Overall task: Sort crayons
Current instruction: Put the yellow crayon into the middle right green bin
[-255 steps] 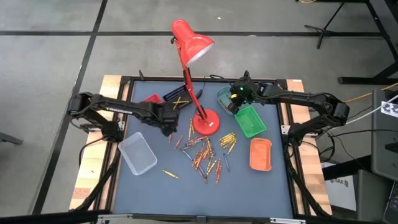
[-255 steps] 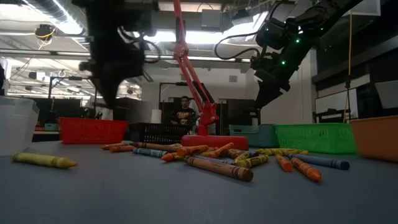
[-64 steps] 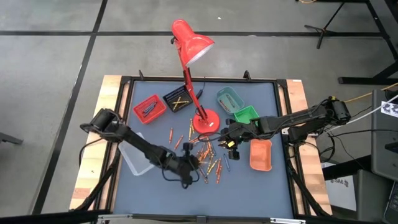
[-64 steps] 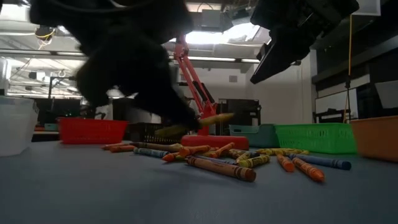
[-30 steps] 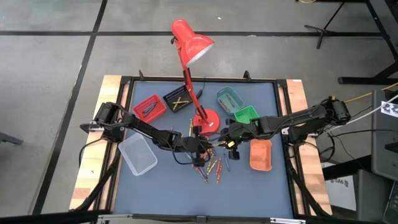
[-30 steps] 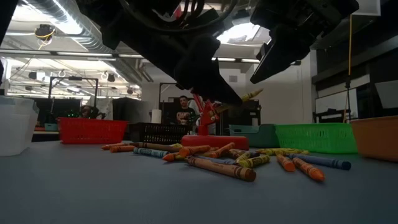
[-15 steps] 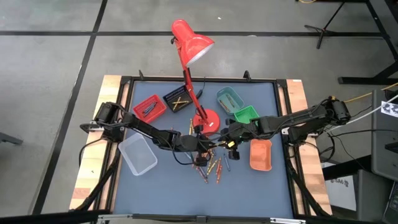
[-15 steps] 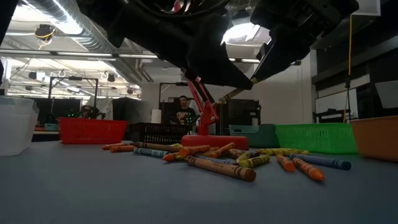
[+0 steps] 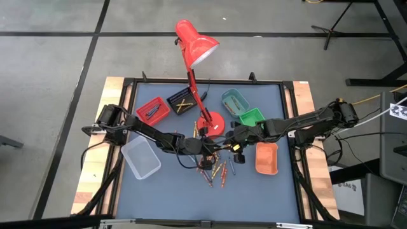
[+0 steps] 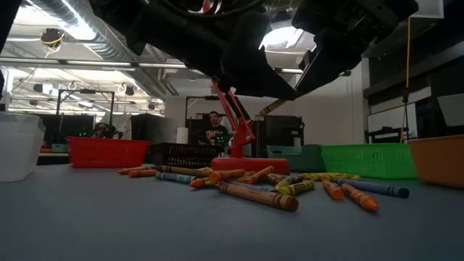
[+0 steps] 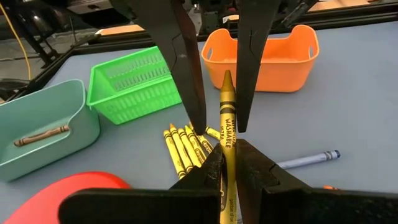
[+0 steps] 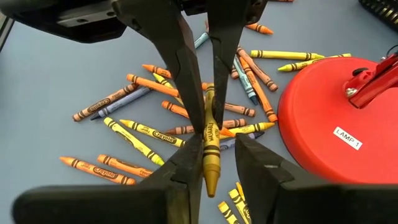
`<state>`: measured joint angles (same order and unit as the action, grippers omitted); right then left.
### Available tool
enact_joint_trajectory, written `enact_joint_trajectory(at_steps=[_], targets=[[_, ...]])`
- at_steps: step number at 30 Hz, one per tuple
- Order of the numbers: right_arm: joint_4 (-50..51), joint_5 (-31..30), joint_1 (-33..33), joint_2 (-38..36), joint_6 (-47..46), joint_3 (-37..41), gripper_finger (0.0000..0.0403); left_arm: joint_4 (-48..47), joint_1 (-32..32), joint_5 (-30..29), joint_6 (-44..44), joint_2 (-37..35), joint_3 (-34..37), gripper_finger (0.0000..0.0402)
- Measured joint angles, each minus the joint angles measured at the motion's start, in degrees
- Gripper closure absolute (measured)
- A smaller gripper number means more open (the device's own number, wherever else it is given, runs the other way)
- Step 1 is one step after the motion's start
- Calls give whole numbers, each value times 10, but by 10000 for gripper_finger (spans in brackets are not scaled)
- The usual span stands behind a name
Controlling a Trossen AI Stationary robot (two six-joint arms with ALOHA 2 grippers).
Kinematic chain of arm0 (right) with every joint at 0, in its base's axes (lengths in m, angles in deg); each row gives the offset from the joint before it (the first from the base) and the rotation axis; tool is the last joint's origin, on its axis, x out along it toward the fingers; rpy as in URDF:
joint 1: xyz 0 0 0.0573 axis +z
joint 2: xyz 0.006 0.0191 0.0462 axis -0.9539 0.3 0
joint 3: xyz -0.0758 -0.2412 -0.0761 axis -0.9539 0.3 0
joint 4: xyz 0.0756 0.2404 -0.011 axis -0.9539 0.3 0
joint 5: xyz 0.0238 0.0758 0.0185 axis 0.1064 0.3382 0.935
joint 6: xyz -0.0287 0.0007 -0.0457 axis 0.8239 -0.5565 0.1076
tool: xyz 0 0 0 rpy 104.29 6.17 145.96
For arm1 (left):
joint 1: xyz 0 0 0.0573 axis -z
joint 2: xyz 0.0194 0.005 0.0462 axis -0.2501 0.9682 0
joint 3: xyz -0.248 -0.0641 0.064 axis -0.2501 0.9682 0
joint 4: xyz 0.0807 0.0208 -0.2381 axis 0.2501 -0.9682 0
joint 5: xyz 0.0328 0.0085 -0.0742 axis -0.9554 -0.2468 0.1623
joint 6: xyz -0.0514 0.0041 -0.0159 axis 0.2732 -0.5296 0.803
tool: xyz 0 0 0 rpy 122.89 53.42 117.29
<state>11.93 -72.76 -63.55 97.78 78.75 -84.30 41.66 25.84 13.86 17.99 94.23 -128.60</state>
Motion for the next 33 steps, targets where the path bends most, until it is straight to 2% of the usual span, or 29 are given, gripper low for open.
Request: enact_joint_trajectory(at_steps=[10,18,25,29,33], targets=[[1,0,0,0,0,0,388,-2,0,-2,0,0,0,392],[0,0,0,0,0,0,373,-2,0,-2,0,0,0,386],[4,-8,-1,-1,3,0,391,-4,-2,2,33,0,0,332],[34,-40,0,-12,17,0,381,-6,-2,2,34,0,0,306],[98,-86,-5,-39,17,0,377,-9,-2,2,34,0,0,297]])
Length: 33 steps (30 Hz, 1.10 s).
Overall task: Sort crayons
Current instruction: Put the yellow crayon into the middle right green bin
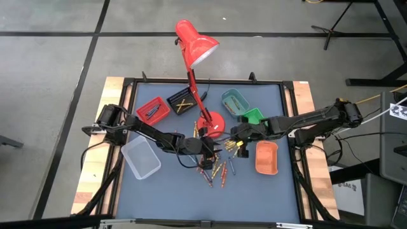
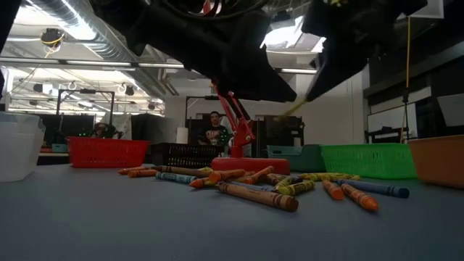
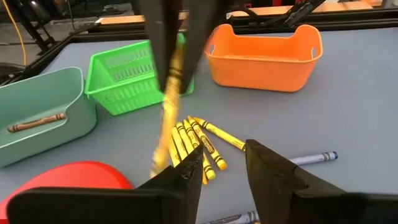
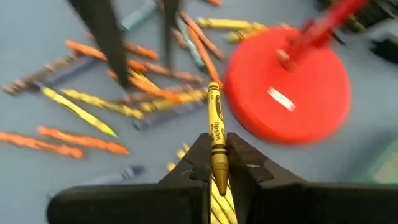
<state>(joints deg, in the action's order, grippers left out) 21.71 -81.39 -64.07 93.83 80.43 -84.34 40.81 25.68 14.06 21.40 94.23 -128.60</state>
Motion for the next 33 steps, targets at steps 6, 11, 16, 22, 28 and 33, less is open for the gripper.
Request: enact_joint_trajectory(at_steps=[6,11,16,22,28,33], targets=[[122,-116,0,-52,-4,0,386,-12,0,0,0,0,0,296],[243,-224,0,-67,-53,0,373,-11,0,0,0,0,0,296],[332,-248,0,-64,-121,0,373,-11,0,0,0,0,0,297],[347,-248,1,-64,-141,0,367,-11,0,0,0,0,0,297],[353,-248,1,-64,-138,0,342,-11,0,0,0,0,0,298],[353,-248,1,-64,-138,0,309,-11,0,0,0,0,0,298]])
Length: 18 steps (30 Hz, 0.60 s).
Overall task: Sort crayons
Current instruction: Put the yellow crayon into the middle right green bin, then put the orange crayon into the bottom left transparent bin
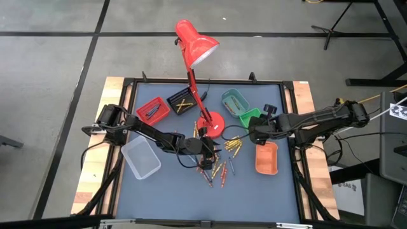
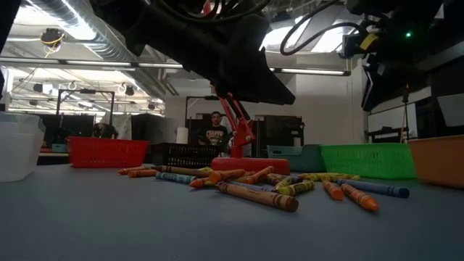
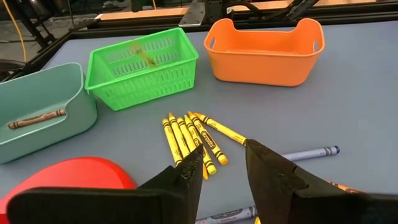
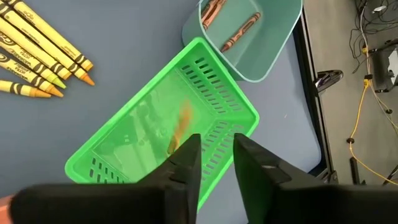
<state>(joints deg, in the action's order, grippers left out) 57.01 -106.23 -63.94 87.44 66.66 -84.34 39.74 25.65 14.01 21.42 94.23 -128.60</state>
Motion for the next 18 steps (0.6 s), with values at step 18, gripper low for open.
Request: enact_joint_trajectory(at_steps=[18], targets=[[-63,26,0,0,1,0,285,-30,-1,0,63,0,0,298]])
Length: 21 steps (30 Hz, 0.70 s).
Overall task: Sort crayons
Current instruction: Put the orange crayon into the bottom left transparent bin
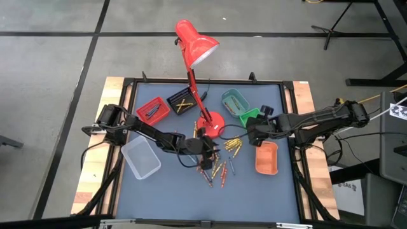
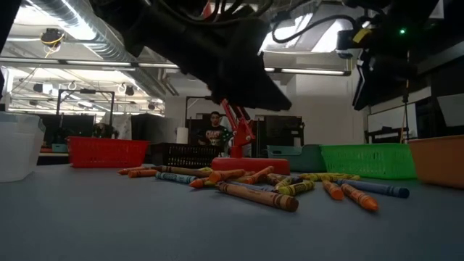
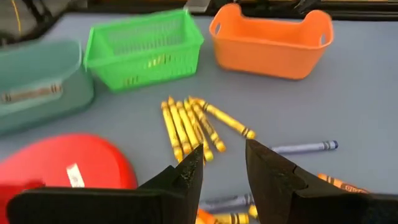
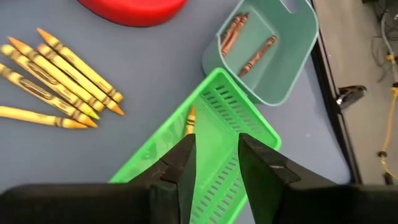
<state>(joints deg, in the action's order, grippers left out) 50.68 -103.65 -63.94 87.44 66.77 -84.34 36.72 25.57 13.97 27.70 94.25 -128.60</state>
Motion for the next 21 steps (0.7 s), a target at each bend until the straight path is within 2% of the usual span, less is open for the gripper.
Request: enact_joint_trajectory(at_steps=[10,21], targets=[[-74,9,0,0,0,0,286,-76,-1,-1,146,0,0,298],[-105,10,0,0,0,0,286,-105,17,-12,179,1,0,298]])
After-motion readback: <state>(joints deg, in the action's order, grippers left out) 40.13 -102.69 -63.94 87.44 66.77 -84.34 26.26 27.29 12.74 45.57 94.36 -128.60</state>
